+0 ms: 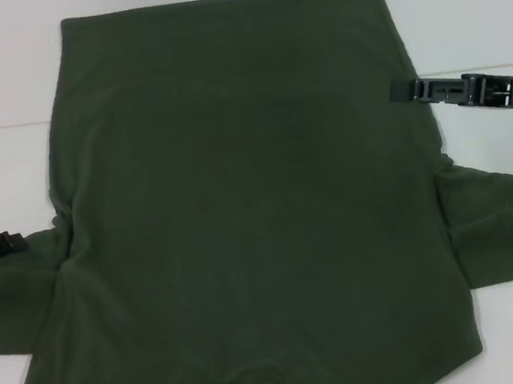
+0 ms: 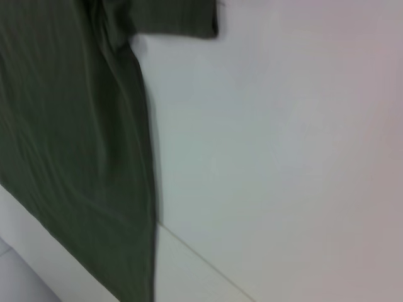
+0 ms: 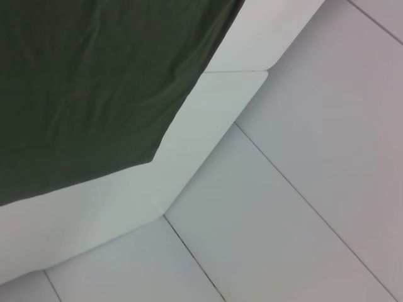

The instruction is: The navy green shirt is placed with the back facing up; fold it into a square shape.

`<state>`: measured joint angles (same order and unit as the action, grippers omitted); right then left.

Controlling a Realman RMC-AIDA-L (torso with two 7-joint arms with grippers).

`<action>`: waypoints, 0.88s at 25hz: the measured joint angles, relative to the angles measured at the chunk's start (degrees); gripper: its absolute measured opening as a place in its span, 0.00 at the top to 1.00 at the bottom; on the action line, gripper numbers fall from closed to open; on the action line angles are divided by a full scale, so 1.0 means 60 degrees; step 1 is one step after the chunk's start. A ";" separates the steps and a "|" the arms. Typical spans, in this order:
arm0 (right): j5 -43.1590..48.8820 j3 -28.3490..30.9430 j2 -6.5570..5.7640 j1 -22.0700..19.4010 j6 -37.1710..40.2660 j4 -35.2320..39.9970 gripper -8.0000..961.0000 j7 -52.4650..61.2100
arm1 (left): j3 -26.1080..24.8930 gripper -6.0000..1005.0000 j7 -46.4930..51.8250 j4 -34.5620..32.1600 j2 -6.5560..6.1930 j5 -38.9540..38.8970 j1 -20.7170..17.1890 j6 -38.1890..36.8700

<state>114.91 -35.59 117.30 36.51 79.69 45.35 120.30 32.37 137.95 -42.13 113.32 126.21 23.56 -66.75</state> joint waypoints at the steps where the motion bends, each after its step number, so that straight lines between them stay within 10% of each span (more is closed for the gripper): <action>1: -0.0017 -0.0001 -0.0008 0.0010 -0.0008 0.0000 0.08 0.0001 | 0.0035 0.23 -0.0001 0.0002 0.0006 0.0000 -0.0003 -0.0047; 22: -0.0139 0.0000 -0.0083 0.0045 -0.0039 -0.0018 0.08 0.0009 | 0.0112 0.25 0.0218 -0.0043 0.0035 0.0000 -0.0028 -0.0154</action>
<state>114.08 -35.59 116.81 36.78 79.46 45.24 120.36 33.04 139.26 -42.39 113.53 126.21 23.39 -67.67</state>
